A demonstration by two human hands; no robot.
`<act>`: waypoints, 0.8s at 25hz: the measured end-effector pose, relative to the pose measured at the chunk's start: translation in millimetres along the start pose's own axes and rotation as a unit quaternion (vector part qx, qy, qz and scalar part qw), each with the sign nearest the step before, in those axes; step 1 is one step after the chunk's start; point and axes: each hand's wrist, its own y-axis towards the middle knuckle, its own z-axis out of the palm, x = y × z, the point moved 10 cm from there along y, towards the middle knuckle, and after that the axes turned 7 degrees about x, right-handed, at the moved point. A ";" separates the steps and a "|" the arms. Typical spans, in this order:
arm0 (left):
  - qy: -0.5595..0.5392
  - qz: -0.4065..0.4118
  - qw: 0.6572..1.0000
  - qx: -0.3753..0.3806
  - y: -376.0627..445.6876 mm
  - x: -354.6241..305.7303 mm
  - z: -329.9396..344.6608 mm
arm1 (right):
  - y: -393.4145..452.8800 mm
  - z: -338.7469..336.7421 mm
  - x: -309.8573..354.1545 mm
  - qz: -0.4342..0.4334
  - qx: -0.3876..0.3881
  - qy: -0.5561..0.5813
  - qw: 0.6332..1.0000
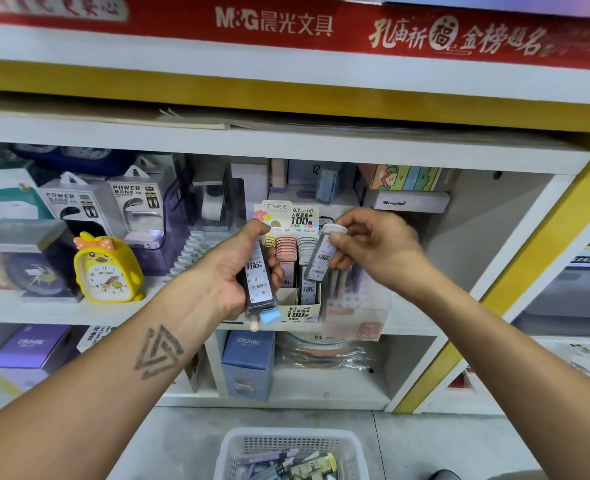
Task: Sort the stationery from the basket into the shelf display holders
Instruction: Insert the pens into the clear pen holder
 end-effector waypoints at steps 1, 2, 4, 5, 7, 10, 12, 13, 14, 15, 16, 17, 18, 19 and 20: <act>0.000 0.002 1.000 0.000 -0.4 -0.2 0.2 | 0.0 7.7 -0.5 -0.004 0.009 -0.039 0.999; 0.000 0.004 1.000 0.001 -0.8 -0.3 0.1 | -0.6 15.9 -3.1 -0.002 0.025 -0.074 0.997; 0.003 0.008 1.000 0.006 -1.5 -0.6 -0.1 | -3.5 28.2 -8.1 0.000 0.055 -0.138 0.989; 0.003 0.012 1.000 0.007 -2.0 -1.2 -0.1 | -4.8 32.1 -8.4 -0.007 0.063 -0.182 0.981; 0.003 0.019 1.000 0.011 -3.2 -2.6 0.9 | -7.0 37.6 0.6 -0.044 0.052 -0.294 0.953; 0.006 0.020 1.000 0.014 -4.8 -0.7 6.8 | -11.0 30.7 26.6 -0.091 -0.018 -0.290 0.952; 0.022 0.018 0.999 0.020 -4.9 2.5 12.2 | -8.9 34.5 27.3 -0.040 -0.006 -0.089 0.995; 0.037 0.015 0.999 0.023 -4.7 4.9 15.1 | -8.1 45.0 26.7 -0.011 0.025 -0.002 1.000; 0.051 0.012 0.998 0.024 -4.3 7.4 17.7 | -8.2 56.1 27.5 0.008 0.057 0.046 0.997; 0.062 0.010 0.998 0.025 -3.8 9.4 20.0 | -9.5 66.1 27.9 0.021 0.089 0.071 0.993; 0.069 0.009 0.997 0.026 -3.0 10.9 22.2 | -11.0 74.6 28.6 0.029 0.116 0.088 0.989; 0.073 0.008 0.997 0.029 -2.6 12.2 24.0 | -11.9 78.7 29.7 0.035 0.131 0.095 0.986; 0.073 0.006 0.997 0.033 -2.2 13.0 25.3 | -12.2 78.6 29.8 0.041 0.133 0.094 0.986; 0.074 0.006 0.997 0.035 -2.1 13.2 25.4 | -11.4 75.6 28.4 0.049 0.124 0.095 0.986; 0.078 0.006 0.996 0.035 -1.9 12.6 24.7 | -10.4 71.5 26.0 0.057 0.110 0.108 0.986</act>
